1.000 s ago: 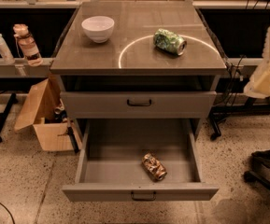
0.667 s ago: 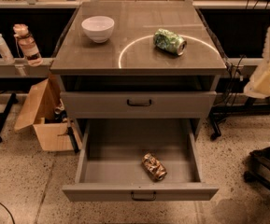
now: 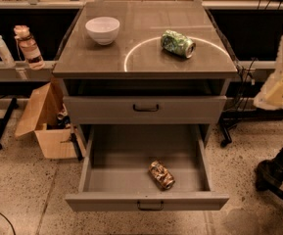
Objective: Pick orange can from middle drawer and place on counter
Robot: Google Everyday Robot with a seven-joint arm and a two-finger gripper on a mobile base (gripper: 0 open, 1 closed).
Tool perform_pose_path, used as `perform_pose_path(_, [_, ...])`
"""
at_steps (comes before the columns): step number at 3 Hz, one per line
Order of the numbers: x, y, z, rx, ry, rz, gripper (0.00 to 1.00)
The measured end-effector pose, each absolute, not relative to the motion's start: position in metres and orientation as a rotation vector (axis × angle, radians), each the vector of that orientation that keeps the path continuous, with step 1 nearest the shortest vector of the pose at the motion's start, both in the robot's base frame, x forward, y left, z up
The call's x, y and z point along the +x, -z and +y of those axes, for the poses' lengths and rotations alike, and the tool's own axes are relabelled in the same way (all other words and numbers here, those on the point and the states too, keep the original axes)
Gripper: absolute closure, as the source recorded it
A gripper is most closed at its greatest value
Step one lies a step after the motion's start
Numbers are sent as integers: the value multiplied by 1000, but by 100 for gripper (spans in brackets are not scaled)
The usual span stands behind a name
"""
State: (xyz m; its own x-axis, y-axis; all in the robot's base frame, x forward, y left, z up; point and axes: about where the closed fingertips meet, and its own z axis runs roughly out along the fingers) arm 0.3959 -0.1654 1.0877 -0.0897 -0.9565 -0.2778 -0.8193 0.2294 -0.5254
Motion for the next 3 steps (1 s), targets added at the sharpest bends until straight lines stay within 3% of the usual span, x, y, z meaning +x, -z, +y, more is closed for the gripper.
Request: perform_pose_path(3, [393, -1045, -164, -1557, 288, 2022, 0])
